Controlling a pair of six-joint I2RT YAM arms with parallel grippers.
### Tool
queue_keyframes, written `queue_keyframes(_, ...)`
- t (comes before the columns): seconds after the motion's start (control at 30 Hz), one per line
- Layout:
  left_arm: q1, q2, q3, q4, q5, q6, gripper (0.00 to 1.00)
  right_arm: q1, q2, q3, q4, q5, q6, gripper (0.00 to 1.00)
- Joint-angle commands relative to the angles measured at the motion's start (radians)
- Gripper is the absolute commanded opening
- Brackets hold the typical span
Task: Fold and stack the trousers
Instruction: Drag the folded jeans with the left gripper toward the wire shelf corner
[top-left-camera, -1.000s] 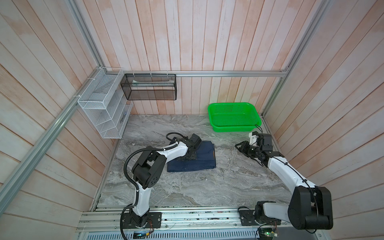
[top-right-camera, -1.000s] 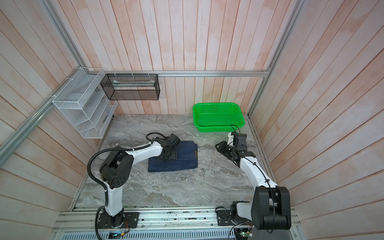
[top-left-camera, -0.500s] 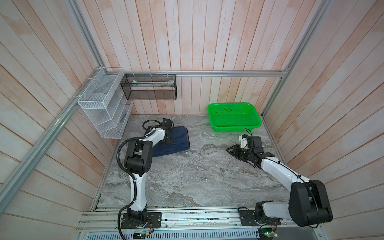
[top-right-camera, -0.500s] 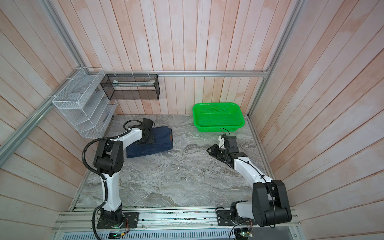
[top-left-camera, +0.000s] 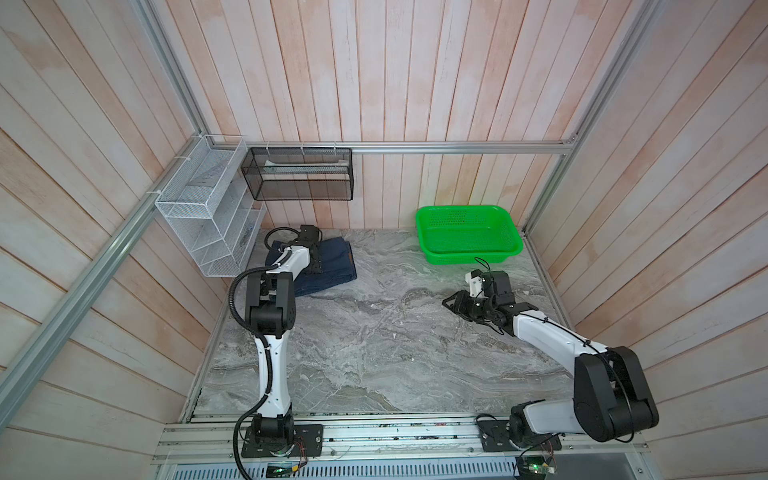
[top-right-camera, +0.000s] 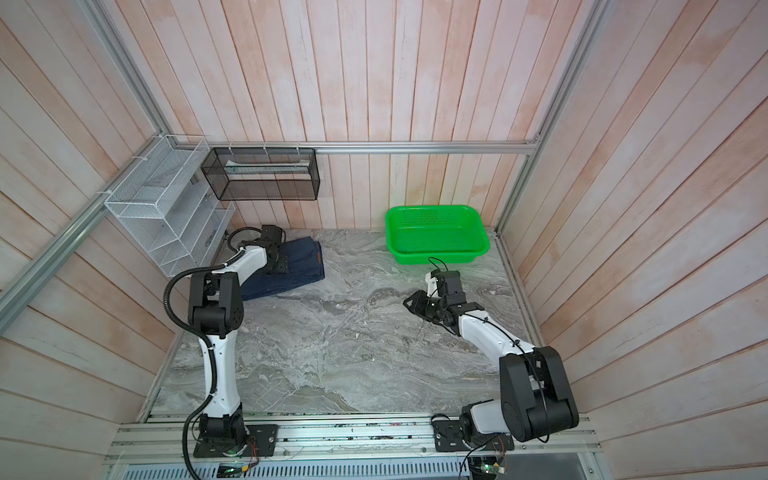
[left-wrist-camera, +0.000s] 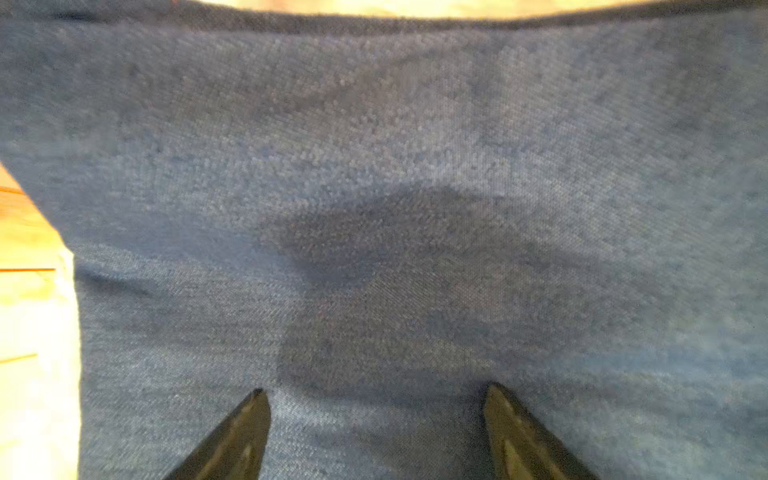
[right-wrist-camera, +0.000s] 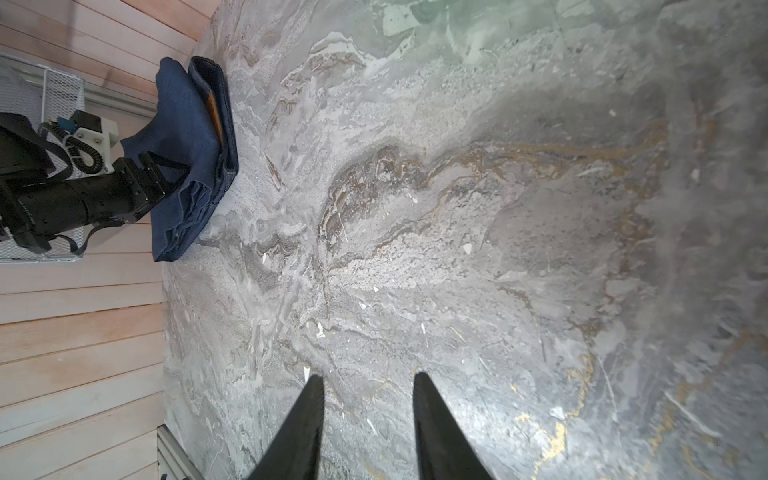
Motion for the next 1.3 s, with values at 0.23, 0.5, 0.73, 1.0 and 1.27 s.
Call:
queue_keyframes(0.23,-0.043,-0.136,-0.038,-0.111,0.016,0.033,0.85,0.039,0.016,0.052,0.013,0.010,0.024,0.37)
queue_keyframes(0.5,-0.047,-0.283,-0.241,-0.165,0.054,-0.105,0.84,0.044,0.038,0.060,0.016,0.008,0.022,0.37)
queue_keyframes(0.73,-0.012,-0.331,-0.415,-0.131,0.119,-0.174,0.84,0.048,0.065,0.067,0.026,-0.001,0.021,0.38)
queue_keyframes(1.0,-0.001,-0.347,-0.528,-0.056,0.153,-0.192,0.84,0.050,0.089,0.052,0.051,-0.008,0.030,0.38)
queue_keyframes(1.27,0.042,-0.201,-0.346,-0.004,0.110,-0.152,0.83,0.050,0.087,0.063,0.037,-0.001,0.024,0.38)
